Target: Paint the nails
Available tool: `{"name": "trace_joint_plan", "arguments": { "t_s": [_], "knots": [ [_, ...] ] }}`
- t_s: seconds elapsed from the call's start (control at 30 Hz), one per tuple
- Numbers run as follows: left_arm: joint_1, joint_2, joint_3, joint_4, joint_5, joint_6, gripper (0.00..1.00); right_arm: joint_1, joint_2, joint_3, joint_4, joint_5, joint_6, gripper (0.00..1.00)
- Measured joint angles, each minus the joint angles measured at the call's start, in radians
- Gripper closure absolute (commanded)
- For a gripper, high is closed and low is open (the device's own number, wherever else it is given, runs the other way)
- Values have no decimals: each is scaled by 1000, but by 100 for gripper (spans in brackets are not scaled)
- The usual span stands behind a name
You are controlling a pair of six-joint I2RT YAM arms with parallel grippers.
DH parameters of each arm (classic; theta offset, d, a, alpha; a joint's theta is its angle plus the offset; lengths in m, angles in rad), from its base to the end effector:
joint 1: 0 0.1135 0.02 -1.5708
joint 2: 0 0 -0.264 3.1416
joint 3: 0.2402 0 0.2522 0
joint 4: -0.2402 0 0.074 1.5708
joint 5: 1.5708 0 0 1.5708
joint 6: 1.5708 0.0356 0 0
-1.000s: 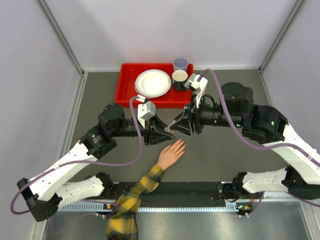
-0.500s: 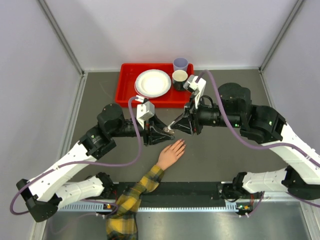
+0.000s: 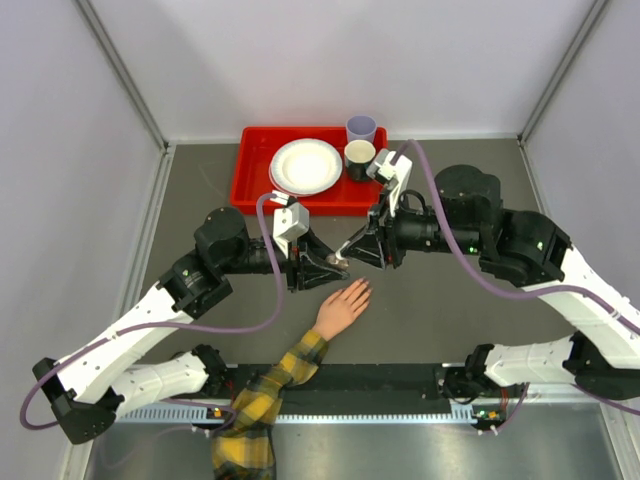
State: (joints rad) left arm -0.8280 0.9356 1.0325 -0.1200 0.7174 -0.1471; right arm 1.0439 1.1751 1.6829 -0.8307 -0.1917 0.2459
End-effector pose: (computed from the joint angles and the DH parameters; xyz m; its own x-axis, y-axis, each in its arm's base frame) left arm 0.1195 -0.1647 0.4071 -0.1620 0.0131 -0.9867 0.9865 0.0277 -0.1615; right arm 0.0979 0.1818 0.4941 -0.3834 -0.1839 -0.9051 -0.8723 0.3941 0.2895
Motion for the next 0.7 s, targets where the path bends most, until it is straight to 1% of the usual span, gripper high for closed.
{"name": "trace_joint_plan", "arguments": {
  "t_s": [0.17, 0.2, 0.3, 0.5, 0.7],
  "knots": [
    [0, 0, 0, -1, 0, 0, 100, 0, 10, 0, 0, 0, -1, 76],
    [0, 0, 0, -1, 0, 0, 100, 0, 12, 0, 1, -2, -1, 80],
    [0, 0, 0, -3, 0, 0, 100, 0, 14, 0, 5, -11, -2, 100],
    [0, 0, 0, -5, -3, 0, 100, 0, 18, 1, 6, -11, -10, 100],
    [0, 0, 0, -6, -40, 12, 100, 0, 7, -1, 20, 32, -17, 100]
  ]
}}
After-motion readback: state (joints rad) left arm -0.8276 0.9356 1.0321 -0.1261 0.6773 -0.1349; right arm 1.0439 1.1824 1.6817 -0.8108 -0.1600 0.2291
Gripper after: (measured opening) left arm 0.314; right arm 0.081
